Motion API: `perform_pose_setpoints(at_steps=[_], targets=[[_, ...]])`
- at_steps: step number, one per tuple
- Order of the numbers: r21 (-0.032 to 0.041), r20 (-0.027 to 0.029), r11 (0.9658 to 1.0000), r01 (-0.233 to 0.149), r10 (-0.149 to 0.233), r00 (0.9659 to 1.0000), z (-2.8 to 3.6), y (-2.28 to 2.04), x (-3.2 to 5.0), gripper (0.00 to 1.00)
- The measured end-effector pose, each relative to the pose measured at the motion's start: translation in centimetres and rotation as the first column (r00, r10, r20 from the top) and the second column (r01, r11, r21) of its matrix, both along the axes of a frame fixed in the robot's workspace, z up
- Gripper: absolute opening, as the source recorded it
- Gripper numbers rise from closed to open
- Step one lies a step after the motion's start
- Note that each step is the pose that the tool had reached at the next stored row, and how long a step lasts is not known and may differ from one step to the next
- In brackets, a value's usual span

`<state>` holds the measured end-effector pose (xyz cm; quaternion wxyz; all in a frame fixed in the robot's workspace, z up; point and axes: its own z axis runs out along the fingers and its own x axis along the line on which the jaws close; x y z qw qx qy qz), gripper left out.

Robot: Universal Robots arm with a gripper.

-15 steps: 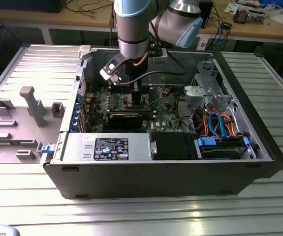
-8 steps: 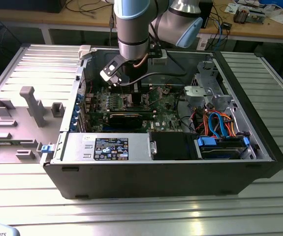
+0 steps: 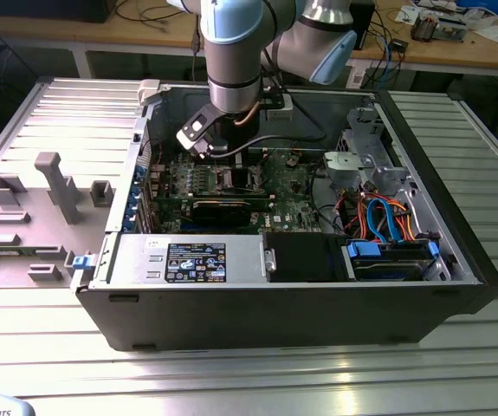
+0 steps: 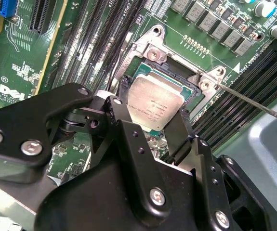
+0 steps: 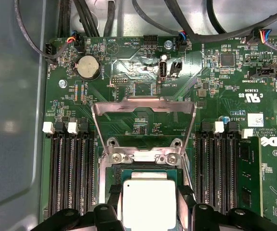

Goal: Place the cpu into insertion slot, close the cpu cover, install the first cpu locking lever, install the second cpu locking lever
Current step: 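Place the cpu into insertion slot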

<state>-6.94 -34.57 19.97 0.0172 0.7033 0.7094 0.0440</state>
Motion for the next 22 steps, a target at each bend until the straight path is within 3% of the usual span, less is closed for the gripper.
perform_pose_setpoints(at_steps=[22], targets=[[0.0000,-0.0001,1.0000,0.000,0.000,1.0000,-0.10,0.00,0.00,0.54]])
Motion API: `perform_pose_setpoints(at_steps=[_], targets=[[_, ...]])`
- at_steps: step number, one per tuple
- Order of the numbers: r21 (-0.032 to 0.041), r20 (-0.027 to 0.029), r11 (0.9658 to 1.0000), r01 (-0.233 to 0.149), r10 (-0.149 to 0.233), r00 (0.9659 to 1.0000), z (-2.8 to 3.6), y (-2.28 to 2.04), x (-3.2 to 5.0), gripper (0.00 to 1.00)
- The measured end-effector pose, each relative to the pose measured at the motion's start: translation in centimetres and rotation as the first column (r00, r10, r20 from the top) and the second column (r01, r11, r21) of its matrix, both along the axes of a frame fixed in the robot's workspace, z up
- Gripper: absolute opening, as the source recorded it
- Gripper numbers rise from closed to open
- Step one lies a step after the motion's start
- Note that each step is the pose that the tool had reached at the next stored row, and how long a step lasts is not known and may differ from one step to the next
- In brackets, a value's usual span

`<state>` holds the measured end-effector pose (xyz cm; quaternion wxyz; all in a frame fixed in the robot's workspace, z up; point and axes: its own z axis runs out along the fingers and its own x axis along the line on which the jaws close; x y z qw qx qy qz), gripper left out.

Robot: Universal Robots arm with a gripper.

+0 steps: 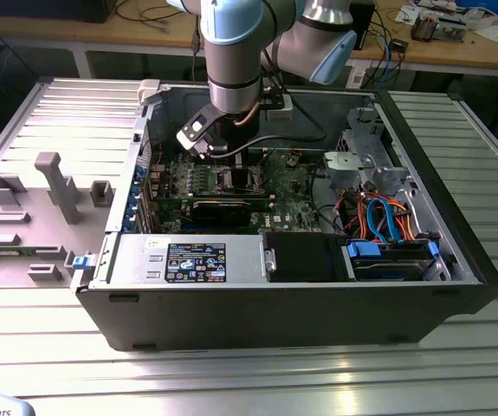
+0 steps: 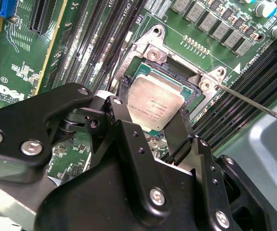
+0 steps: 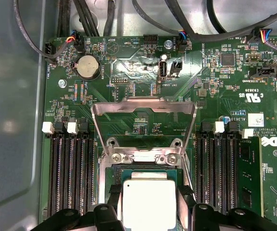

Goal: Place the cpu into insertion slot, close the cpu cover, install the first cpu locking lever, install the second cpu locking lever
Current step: 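Place the cpu into insertion slot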

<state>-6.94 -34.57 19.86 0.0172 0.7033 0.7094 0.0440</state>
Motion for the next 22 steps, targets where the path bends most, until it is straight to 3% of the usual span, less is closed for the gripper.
perform_pose_setpoints(at_steps=[22], targets=[[0.0000,0.0000,1.0000,0.000,0.000,1.0000,-0.08,0.00,0.00,0.54]])
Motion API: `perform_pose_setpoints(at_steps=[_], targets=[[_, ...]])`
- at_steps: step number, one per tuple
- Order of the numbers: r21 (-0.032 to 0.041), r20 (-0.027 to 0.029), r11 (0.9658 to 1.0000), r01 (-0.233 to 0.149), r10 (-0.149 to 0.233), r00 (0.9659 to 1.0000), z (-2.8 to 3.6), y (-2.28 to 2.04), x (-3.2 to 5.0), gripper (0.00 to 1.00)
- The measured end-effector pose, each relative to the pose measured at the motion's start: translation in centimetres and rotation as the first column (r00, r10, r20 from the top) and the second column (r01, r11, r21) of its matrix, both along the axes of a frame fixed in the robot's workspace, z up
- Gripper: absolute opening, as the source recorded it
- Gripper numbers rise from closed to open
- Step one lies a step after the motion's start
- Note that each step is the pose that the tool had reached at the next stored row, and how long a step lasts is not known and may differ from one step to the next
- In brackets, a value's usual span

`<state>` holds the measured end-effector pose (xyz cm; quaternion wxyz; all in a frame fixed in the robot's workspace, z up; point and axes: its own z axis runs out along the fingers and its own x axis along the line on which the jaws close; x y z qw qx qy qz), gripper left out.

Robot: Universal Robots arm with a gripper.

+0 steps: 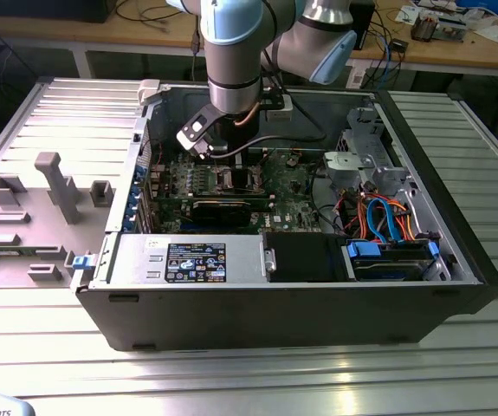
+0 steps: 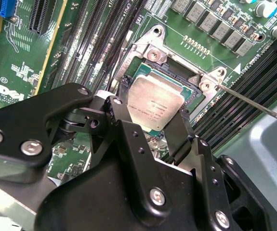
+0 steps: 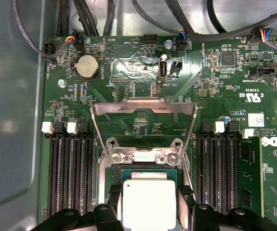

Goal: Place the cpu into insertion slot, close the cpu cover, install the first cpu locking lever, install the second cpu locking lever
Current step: 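Place the cpu into insertion slot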

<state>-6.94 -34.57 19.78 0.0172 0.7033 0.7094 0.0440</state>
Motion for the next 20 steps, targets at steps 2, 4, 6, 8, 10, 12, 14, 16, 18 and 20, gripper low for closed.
perform_pose_setpoints(at_steps=[2,4,6,8,10,12,14,16,18,20], targets=[[0.0000,0.0000,1.0000,0.000,0.000,1.0000,-0.01,0.00,0.00,0.54],[0.0000,0.0000,1.0000,0.000,0.000,1.0000,-0.01,0.00,0.00,0.54],[0.0000,0.0000,1.0000,0.000,0.000,1.0000,-0.02,0.00,0.00,0.54],[0.0000,0.0001,1.0000,0.000,0.000,1.0000,-0.02,0.00,0.00,0.54],[0.0006,0.0004,1.0000,-0.001,0.001,1.0000,0.05,0.02,0.01,0.54],[0.0001,0.0001,1.0000,-0.001,0.001,1.0000,0.07,0.02,0.00,0.54],[-0.0001,0.0000,1.0000,-0.001,0.001,1.0000,0.07,0.03,0.00,0.54],[0.0000,0.0001,1.0000,-0.001,0.001,1.0000,0.07,0.04,0.00,0.54],[0.0000,0.0002,1.0000,-0.001,0.001,1.0000,0.07,0.04,0.00,0.54],[0.0002,0.0001,1.0000,0.003,-0.003,1.0000,0.07,0.04,0.00,0.54]])
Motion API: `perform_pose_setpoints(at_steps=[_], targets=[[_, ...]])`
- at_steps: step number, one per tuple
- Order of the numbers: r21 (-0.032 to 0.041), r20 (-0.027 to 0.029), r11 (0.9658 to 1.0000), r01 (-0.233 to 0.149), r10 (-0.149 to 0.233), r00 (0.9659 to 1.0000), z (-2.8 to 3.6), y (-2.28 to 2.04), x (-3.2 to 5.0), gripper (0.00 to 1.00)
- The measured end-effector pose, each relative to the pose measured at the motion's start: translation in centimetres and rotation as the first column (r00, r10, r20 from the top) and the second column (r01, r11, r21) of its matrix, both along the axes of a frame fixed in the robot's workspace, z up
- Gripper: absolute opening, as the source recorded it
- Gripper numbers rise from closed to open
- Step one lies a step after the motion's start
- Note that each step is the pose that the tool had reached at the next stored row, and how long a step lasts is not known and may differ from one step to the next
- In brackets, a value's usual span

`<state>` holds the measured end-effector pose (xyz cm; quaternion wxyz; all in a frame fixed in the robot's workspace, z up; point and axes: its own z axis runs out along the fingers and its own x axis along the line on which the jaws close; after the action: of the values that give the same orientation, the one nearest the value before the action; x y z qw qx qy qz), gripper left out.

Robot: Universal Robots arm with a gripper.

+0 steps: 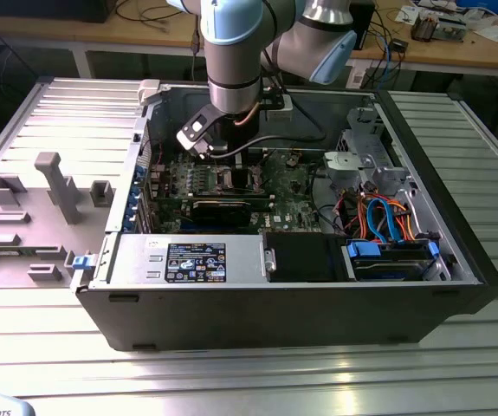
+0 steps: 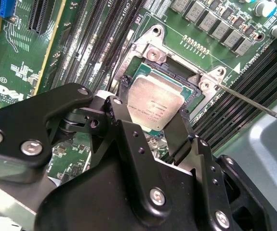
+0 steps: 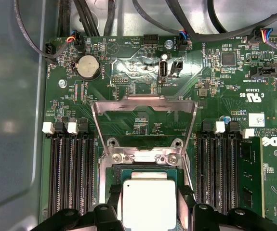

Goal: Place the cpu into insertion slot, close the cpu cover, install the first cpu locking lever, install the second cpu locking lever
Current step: 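Place the cpu into insertion slot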

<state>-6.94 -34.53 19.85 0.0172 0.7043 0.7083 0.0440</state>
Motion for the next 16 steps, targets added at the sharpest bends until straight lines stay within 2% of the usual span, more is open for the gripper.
perform_pose_setpoints(at_steps=[2,3,5,7,9,11,16], targets=[[0.0018,0.0002,1.0000,0.001,-0.001,1.0000,0.01,0.01,0.00,0.54],[0.0061,0.0002,1.0000,0.001,-0.001,1.0000,0.06,0.01,0.00,0.54],[0.0062,0.0001,1.0000,0.001,-0.001,1.0000,0.06,0.01,0.00,0.54],[0.0105,-0.0002,0.9999,0.002,-0.002,1.0000,0.03,-0.01,0.00,0.54],[0.0236,-0.0005,0.9997,0.003,-0.003,1.0000,-0.03,-0.02,-0.01,0.54],[0.0311,-0.0003,0.9995,0.003,-0.003,1.0000,-0.11,0.00,-0.01,0.54],[0.0316,0.0002,0.9995,0.003,-0.003,1.0000,-0.14,-0.11,-0.06,0.54]])
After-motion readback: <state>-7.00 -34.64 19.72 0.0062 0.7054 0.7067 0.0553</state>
